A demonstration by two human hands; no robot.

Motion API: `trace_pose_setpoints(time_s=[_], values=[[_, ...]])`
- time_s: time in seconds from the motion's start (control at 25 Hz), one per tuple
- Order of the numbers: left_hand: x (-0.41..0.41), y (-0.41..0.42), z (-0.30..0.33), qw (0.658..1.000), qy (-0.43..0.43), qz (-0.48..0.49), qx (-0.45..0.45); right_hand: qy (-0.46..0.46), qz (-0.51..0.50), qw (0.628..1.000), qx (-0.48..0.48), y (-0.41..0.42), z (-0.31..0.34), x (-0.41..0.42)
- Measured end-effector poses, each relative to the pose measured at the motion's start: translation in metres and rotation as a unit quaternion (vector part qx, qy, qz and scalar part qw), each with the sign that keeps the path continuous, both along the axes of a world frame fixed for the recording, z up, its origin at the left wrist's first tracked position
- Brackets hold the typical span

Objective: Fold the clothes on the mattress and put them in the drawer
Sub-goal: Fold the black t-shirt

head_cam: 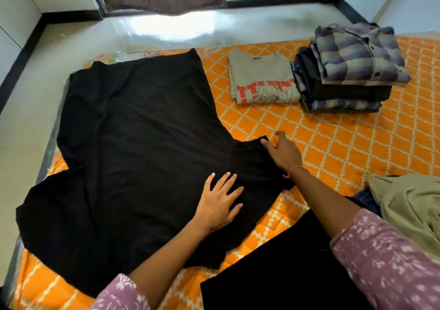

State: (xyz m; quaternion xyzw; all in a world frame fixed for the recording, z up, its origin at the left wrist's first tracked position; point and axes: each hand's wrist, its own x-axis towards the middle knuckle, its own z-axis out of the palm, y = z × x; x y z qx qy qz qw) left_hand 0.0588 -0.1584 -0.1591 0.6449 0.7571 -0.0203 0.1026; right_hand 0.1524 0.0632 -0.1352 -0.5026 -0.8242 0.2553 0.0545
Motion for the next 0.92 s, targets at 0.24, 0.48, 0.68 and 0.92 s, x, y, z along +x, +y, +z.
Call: trace_pose_setpoints(time_s=[0.24,0.48,0.68,0.92], values=[[0.032,0.004,-0.015,0.999,0.031,-0.022,-0.012,0.044,0.055,0.997,-0.02,0.042,-0.011,0.013],[0.057,0.024,-0.006,0.998,-0.044,-0.026,0.039,-0.047,-0.027,0.993,0.106,0.05,-0.012,0.033],[-0.064,-0.05,0.013,0.933,0.101,0.272,0.215,0.019,0.076,0.981,0.179,-0.05,-0.005,-0.042],[-0.18,-0.193,0.011,0.683,-0.102,0.712,0.127,-0.015,0.426,0.897,0.112,-0.268,-0.024,-0.135]])
